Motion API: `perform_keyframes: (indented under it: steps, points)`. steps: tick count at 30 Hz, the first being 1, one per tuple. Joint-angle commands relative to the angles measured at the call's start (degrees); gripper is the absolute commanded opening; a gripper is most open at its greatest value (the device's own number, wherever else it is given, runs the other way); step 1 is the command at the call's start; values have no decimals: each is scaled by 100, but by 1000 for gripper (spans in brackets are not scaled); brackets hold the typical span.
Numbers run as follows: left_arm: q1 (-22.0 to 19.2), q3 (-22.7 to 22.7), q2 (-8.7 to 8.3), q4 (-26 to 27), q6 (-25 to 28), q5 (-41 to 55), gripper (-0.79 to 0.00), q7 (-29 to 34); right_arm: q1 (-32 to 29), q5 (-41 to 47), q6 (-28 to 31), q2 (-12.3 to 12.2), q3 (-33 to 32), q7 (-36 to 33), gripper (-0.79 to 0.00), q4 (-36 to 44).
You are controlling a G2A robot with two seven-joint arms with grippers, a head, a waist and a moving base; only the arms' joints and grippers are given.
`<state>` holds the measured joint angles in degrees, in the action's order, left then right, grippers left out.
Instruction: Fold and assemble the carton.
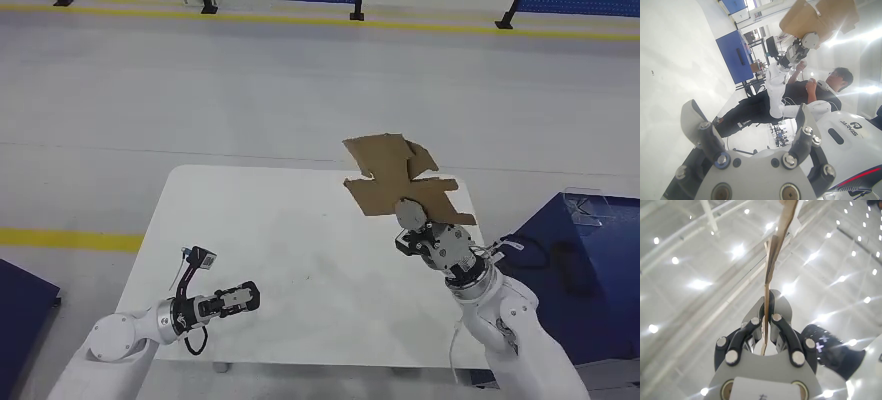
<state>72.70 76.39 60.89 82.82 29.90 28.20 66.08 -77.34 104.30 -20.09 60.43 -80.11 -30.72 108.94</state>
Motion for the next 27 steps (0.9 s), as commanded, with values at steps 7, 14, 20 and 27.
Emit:
perform_keyframes:
  steps: [7,14,20,27]
  points:
    - [0,0,0,0,0,0,0,0,-161,-2864,1874,0,-308,-748,-785,-280]
    - [0,0,0,0,0,0,0,0,-169,-2900,1854,18,-343,-530,-785,-243]
    - [0,0,0,0,0,0,0,0,-169,-2900,1854,18,-343,-530,-785,-243]
    - [0,0,0,0,0,0,0,0,-169,-2900,1854,18,-343,-530,-785,-243]
